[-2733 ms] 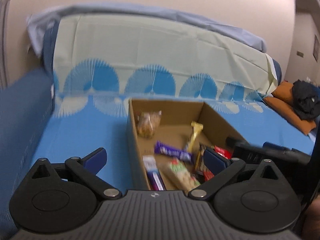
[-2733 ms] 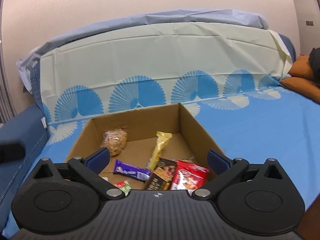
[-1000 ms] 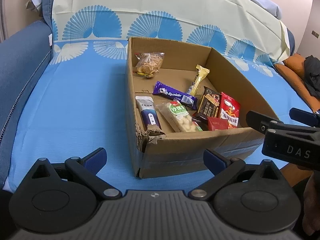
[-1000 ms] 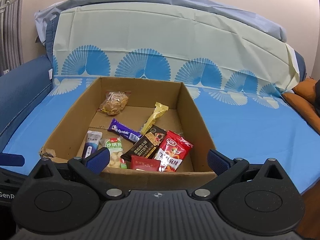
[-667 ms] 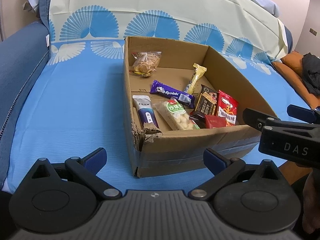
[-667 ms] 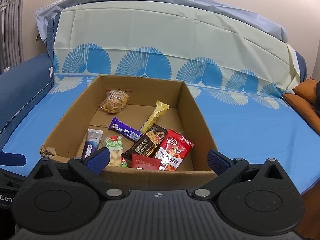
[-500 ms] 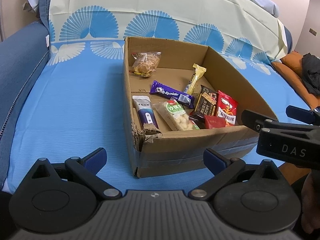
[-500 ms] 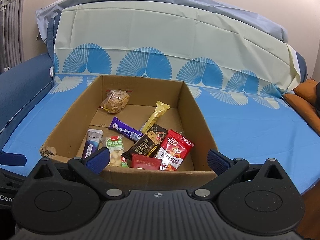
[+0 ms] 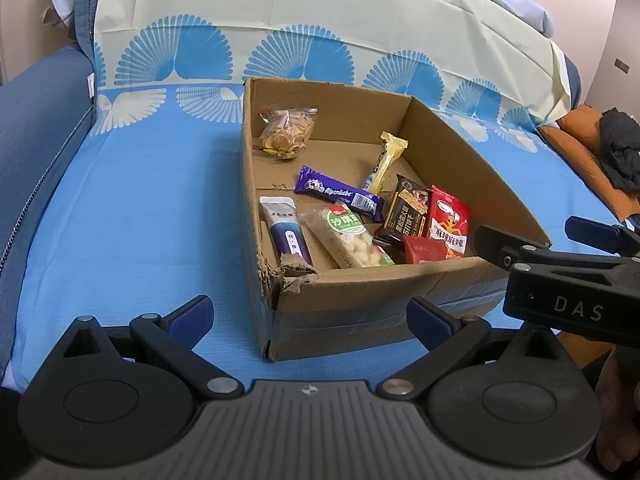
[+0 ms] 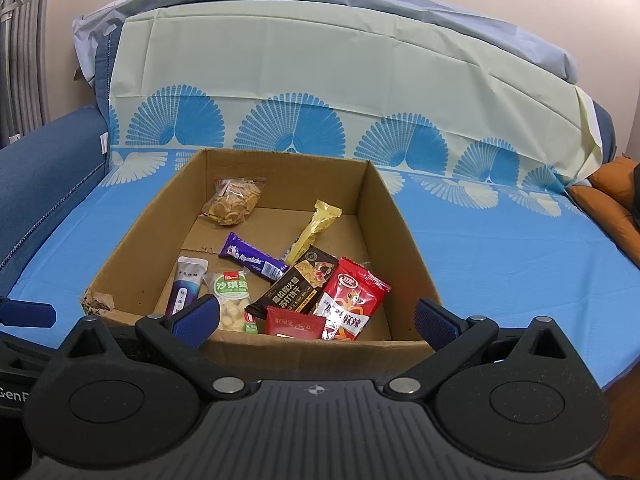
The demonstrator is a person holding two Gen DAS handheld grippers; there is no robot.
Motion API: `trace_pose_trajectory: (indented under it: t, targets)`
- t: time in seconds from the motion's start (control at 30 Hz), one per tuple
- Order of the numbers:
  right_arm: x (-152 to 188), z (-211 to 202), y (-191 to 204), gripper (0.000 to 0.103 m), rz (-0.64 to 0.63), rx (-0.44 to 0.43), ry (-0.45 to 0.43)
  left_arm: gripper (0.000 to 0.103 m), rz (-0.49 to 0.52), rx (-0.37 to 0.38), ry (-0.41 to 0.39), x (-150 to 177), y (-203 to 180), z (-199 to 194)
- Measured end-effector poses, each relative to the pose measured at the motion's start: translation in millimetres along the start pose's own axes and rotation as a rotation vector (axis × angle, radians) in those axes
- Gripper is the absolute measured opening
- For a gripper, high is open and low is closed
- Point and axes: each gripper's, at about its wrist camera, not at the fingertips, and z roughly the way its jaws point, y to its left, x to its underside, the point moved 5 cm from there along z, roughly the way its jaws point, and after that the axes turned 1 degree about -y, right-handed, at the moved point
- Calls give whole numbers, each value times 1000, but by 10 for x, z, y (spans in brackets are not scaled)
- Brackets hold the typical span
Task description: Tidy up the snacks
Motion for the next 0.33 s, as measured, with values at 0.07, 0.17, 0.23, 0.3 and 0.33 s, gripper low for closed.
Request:
trace_pose_trajectory:
  t: [0.07,0.17,0.23,0.3,0.33]
  targets:
    - [-2,3,-5,102,1,-1,-1,103,-1,1,-4,2,3,-4]
    - [-4,9,-11,102,8,-3,-1,103,2,3,-20,-8,-13,-15]
    - [-4,10,-20,102,15,-4,-1,103,5,4,-28,-21,-21,-21]
    - [-11,11,-32,102,24,-5,0,103,10,8,-36,-34,-33,-23]
    - [-12,10,-37,102,28,-6,1,103,11,9,-37,-41,-35,-21]
